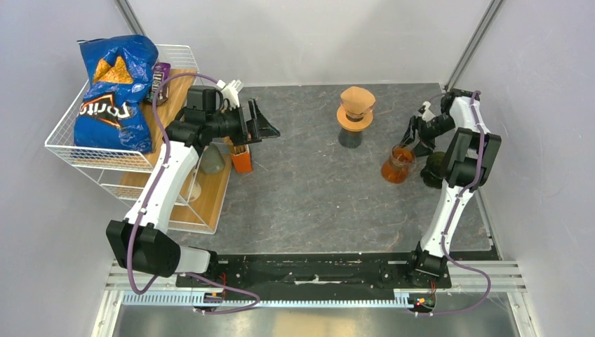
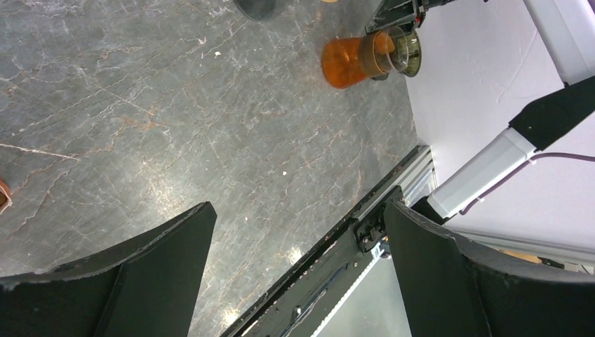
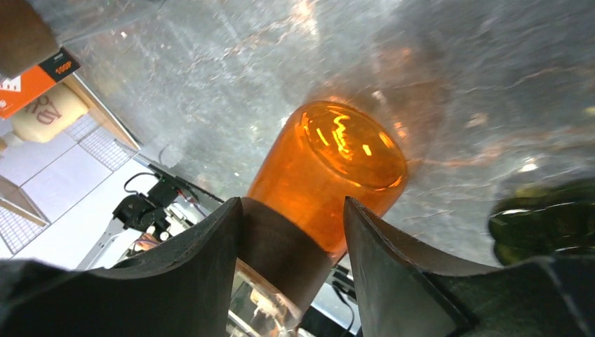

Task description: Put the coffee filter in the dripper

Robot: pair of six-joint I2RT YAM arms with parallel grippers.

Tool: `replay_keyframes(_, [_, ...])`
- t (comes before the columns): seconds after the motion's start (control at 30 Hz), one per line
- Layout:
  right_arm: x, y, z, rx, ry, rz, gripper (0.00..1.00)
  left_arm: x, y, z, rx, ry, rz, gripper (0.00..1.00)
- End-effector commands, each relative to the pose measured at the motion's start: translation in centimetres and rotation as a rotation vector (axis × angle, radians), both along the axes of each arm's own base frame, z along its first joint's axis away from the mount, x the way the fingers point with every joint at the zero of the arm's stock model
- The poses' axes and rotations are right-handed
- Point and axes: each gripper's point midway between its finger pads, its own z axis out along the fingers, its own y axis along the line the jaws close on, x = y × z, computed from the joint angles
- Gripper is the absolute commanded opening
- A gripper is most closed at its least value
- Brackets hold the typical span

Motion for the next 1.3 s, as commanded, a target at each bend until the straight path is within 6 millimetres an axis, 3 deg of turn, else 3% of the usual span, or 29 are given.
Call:
replay_keyframes(0.0, [-0.9, 2.3, 3.8, 0.033, -0.023, -0.024, 0.64, 0.8, 0.5, 1.6, 0.017, -0.073, 0.002, 0.99])
replay_keyframes(0.3, [-4.6, 2.2, 4.9, -0.078, 0.027, -0.006, 0.69, 0.9, 0.6, 1.5, 0.015, -0.067, 0.011, 0.99])
replay_keyframes(0.47, [-7.7, 3.9, 4.1, -0.018, 0.111, 0.013, 0.67, 1.0, 0.4, 1.5, 0.007, -0.064, 0.008, 0.99])
replay_keyframes(0.63, [-8.9, 6.0, 4.6, 0.053, 0.125, 0.025, 0.66, 0.9, 0.4, 1.8, 0.003, -0.068, 0.007, 0.99])
replay_keyframes(0.8, [-6.2, 6.5, 8.3, 0.097, -0.094, 0.071, 0.69, 0.6, 0.5, 1.8, 0.009, -0.072, 0.005, 0.99])
replay_keyframes(0.87, [-4.9, 6.2, 10.9, 0.099, -0.229, 0.113, 0.7, 0.5, 0.5, 1.9, 0.011, -0.075, 0.003, 0.99])
replay_keyframes(0.97, [-4.5, 5.2, 14.9, 0.08, -0.435, 0.217, 0.72, 0.5, 0.6, 2.0, 0.015, -0.081, 0.001, 0.99])
replay_keyframes(1.03, [-5.3, 4.3, 17.4, 0.068, -0.581, 0.301, 0.72, 0.4, 0.6, 2.1, 0.017, -0.085, -0.001, 0.99])
replay_keyframes(1.1, [-7.1, 3.0, 18.3, 0.007, -0.68, 0.427, 0.73, 0.3, 0.6, 2.1, 0.019, -0.089, -0.004, 0.99])
replay_keyframes(1.17, [-9.4, 1.9, 18.0, -0.045, -0.737, 0.581, 0.73, 0.2, 0.6, 2.0, 0.018, -0.089, -0.009, 0.99])
replay_keyframes(1.27, [-12.7, 0.2, 15.9, -0.108, -0.804, 0.842, 0.72, 0.1, 0.5, 2.0, 0.013, -0.091, -0.018, 0.99])
